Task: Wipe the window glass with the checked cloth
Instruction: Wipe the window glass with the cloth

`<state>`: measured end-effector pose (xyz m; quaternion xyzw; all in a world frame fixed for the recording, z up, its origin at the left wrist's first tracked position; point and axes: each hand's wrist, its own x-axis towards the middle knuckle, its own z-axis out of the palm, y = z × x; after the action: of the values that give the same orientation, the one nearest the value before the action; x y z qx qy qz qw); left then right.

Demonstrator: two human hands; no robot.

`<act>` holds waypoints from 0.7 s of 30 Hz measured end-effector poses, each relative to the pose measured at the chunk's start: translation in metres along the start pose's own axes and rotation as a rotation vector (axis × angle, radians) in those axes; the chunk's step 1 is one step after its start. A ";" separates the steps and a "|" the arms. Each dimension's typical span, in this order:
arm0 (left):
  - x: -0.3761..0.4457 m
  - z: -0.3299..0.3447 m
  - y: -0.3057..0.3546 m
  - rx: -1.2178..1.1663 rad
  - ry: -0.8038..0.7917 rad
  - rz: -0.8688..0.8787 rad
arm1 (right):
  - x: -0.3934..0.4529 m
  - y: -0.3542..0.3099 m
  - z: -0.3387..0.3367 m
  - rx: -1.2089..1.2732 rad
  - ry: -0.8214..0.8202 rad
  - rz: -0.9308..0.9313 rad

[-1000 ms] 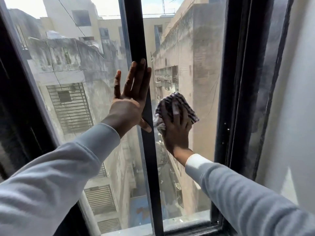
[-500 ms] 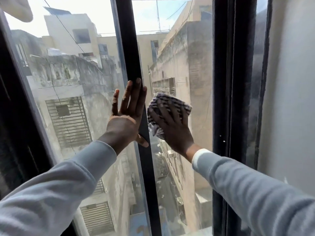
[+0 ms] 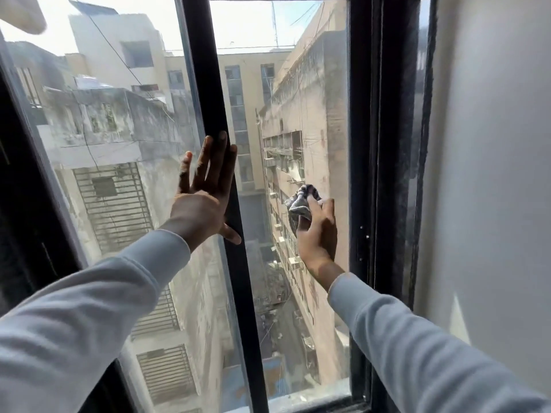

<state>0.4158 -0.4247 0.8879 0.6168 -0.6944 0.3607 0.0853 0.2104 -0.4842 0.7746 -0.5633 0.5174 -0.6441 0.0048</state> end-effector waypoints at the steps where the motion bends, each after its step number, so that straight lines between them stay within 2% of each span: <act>1: -0.003 -0.004 0.001 -0.030 0.001 0.001 | 0.007 -0.017 -0.010 0.264 -0.035 0.193; 3: -0.012 -0.012 0.003 -0.172 0.049 -0.004 | 0.021 -0.048 -0.037 0.872 -0.265 0.573; 4: -0.018 -0.017 0.006 -0.269 0.095 -0.015 | 0.025 -0.060 -0.053 1.122 -0.445 0.664; 5: -0.023 -0.023 0.011 -0.385 0.145 -0.046 | 0.030 -0.069 -0.068 1.279 -0.622 0.674; 7: -0.032 -0.042 0.026 -0.719 0.142 -0.185 | 0.032 -0.084 -0.089 1.376 -0.857 0.543; 10: -0.049 -0.072 0.046 -1.486 -0.130 -0.409 | 0.024 -0.105 -0.099 1.368 -0.952 0.513; 12: -0.062 -0.089 0.046 -1.720 -0.267 -0.499 | 0.015 -0.120 -0.106 1.367 -0.995 0.500; 13: -0.067 -0.095 0.042 -1.743 -0.234 -0.514 | 0.011 -0.127 -0.111 1.386 -1.023 0.484; 15: -0.076 -0.105 0.030 -1.770 -0.071 -0.566 | 0.002 -0.138 -0.124 1.435 -1.067 0.488; 18: -0.094 -0.125 0.010 -1.687 0.145 -0.565 | -0.017 -0.155 -0.143 1.427 -1.050 0.590; 19: -0.102 -0.132 0.003 -1.619 0.200 -0.553 | -0.025 -0.164 -0.149 1.375 -1.042 0.581; 21: -0.121 -0.144 -0.010 -1.480 0.302 -0.536 | -0.039 -0.181 -0.158 1.164 -0.965 0.418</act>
<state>0.4048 -0.2409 0.9280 0.4905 -0.5628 -0.1468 0.6489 0.2139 -0.2724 0.8947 -0.5788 0.1328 -0.4813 0.6448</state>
